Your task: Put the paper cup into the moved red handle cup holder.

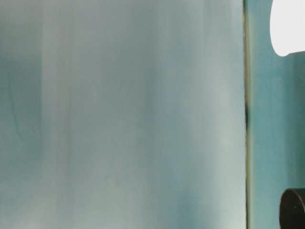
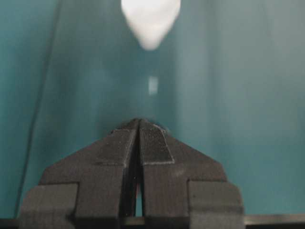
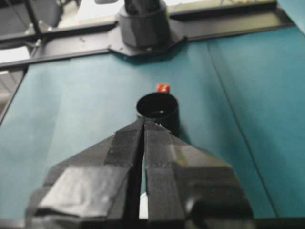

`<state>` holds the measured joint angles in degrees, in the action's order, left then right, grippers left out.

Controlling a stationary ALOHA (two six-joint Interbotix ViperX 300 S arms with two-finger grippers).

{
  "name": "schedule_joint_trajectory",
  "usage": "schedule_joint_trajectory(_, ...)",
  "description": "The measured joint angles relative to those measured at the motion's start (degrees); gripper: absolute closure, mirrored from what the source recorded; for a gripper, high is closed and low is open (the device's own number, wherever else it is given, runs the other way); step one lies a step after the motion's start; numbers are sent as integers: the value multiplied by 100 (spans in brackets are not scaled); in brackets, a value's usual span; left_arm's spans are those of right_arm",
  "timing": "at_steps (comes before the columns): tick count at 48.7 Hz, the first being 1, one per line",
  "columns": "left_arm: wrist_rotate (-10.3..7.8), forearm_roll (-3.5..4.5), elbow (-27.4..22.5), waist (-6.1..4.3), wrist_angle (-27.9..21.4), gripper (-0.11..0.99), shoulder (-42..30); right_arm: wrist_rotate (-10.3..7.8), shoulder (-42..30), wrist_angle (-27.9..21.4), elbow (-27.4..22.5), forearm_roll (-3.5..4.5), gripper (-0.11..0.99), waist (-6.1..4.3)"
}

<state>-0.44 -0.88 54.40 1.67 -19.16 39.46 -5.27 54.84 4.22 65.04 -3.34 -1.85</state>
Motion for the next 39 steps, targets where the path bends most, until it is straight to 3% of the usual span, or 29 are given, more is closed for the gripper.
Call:
schedule_joint_trajectory(12,-141,-9,-668,88,-1063,85,-1143,-483,-387,-26,-35,-35,97,-202)
schedule_joint_trajectory(15,-211,-35,-888,88,-1354,85,-1441,-519,-492,-44,-35,-26,97,-220)
schedule_joint_trajectory(22,-905,-62,-1248,88,-2021,85,-1995,-519,-677,-220,-35,-35,97,-220)
schedule_joint_trajectory(28,-1441,-62,-1415,97,-2268,85,-2171,-527,-703,-360,-35,-26,97,-220)
schedule_joint_trajectory(32,-1591,-70,-1450,132,-2320,85,-2197,-527,-703,-396,-35,-26,97,-229)
schedule_joint_trajectory(39,-1661,-70,-1441,237,-2408,85,-2215,-527,-677,-396,-35,-26,97,-229)
